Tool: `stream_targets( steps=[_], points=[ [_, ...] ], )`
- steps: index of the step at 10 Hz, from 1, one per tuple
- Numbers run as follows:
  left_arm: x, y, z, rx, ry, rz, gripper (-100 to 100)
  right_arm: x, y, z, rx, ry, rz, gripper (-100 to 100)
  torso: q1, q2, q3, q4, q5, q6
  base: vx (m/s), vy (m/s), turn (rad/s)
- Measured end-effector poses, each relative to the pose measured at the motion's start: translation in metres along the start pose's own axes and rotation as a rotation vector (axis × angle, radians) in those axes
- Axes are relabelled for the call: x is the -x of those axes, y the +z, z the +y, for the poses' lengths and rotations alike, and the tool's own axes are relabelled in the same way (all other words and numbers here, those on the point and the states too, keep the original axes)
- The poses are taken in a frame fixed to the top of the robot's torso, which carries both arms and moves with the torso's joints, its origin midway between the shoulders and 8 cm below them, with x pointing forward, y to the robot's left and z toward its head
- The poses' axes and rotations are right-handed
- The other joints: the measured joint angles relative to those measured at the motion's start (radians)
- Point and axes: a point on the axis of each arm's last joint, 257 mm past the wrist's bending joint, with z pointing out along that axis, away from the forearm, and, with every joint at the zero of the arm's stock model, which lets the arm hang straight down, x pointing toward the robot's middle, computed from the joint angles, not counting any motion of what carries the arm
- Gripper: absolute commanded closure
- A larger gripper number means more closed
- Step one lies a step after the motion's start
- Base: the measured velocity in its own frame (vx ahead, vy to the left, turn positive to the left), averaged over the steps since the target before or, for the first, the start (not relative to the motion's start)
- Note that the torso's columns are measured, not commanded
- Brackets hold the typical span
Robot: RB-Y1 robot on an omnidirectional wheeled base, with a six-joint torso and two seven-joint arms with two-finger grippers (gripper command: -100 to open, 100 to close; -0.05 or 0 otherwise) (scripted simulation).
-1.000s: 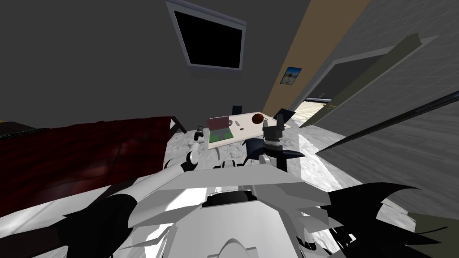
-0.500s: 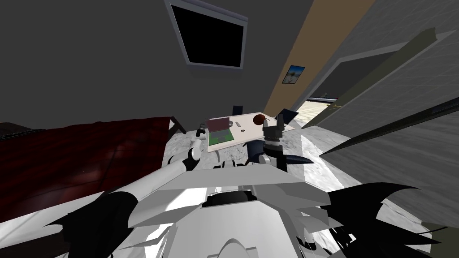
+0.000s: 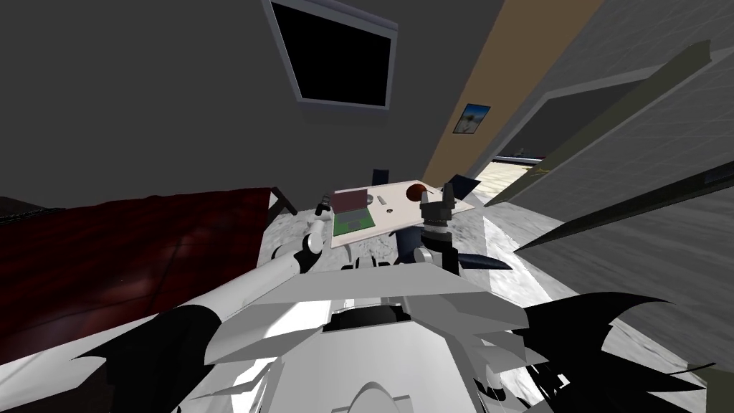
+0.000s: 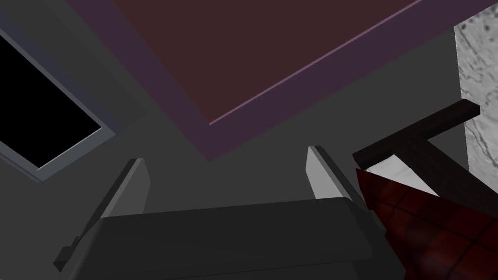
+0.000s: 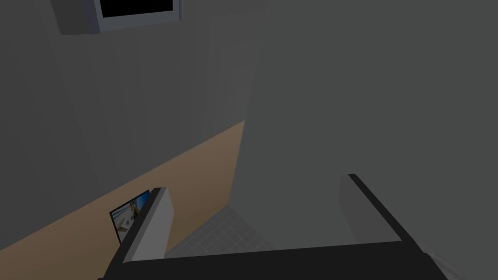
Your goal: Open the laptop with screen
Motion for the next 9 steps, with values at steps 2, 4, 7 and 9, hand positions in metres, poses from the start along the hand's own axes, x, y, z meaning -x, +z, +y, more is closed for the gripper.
stream_targets(
  steps=[2, 4, 7, 9],
  points=[
    [0.004, 0.002, -0.001, 0.003, 0.000, -0.007, 100, 0.000, 0.000, 0.000, 0.000, 0.000, 0.000, 0, 0.001, -0.002, -0.001, -0.001, 0.000, 0.000, 0.032, 0.013, -0.010],
    [0.007, 0.000, 0.000, -0.008, 0.000, -0.019, 100, 0.000, 0.000, 0.000, 0.000, 0.000, 0.000, 0, 0.000, -0.001, 0.000, -0.002, 0.001, 0.001, 0.000, 0.008, -0.047],
    [0.010, -0.010, 0.005, -0.047, 0.000, -0.051, 100, 0.000, 0.000, 0.000, 0.000, 0.000, 0.000, 0, 0.000, -0.003, -0.002, -0.003, 0.001, 0.001, -0.013, 0.007, -0.044],
    [0.012, -0.019, 0.010, -0.076, 0.003, -0.076, 100, 0.000, 0.000, 0.000, 0.000, 0.000, 0.000, 0, 0.000, -0.005, -0.003, -0.003, 0.001, 0.002, -0.015, 0.003, -0.049]
  ],
)
